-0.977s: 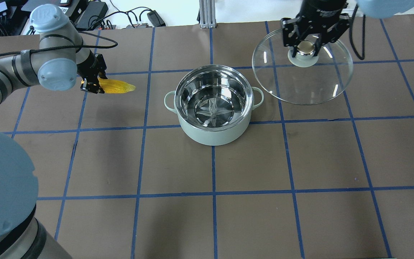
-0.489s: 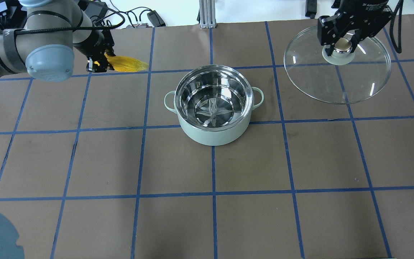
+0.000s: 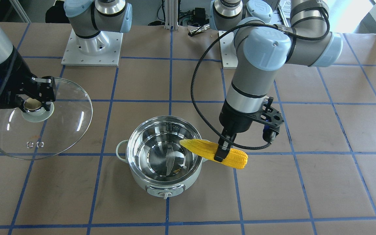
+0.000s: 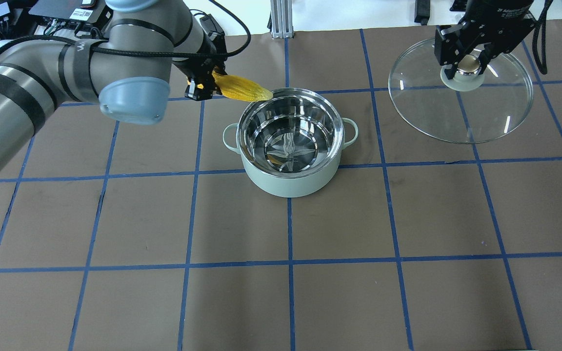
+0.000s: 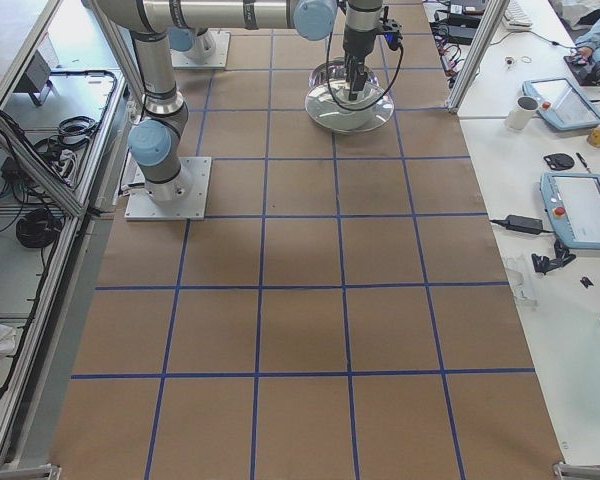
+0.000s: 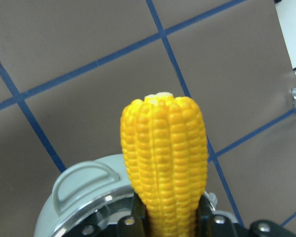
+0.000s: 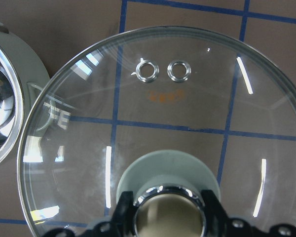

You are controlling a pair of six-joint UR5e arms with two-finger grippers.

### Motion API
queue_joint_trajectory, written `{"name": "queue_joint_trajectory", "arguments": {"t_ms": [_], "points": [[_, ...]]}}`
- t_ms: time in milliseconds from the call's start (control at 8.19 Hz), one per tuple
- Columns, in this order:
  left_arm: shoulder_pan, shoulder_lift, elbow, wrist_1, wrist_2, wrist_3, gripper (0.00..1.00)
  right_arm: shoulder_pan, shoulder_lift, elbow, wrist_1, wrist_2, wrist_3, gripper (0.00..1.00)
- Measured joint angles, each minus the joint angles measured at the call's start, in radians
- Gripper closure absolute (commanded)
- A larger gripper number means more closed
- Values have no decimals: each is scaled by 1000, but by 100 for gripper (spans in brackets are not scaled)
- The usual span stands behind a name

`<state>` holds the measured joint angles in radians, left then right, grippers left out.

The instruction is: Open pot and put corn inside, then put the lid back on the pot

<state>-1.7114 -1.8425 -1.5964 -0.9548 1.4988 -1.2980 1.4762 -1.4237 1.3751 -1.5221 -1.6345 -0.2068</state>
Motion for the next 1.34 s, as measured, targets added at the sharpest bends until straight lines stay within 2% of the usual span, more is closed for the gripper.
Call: {"name": "queue_joint_trajectory", "arguments": {"t_ms": [489, 855, 1099, 1221, 1344], "points": [[-154, -39, -3, 19, -2, -85, 100, -9, 0, 6, 1, 0, -11, 76], [-190, -99, -5, 20, -3, -111, 100, -10, -1, 7, 3, 3, -11, 76], [-191, -132, -5, 20, -3, -110, 66, -10, -1, 7, 3, 4, -11, 76], [-191, -148, -5, 20, -3, -110, 38, -10, -1, 7, 3, 4, -11, 76], [-191, -163, -4, 19, -2, -109, 15, -10, -1, 8, 3, 4, -11, 75]]}}
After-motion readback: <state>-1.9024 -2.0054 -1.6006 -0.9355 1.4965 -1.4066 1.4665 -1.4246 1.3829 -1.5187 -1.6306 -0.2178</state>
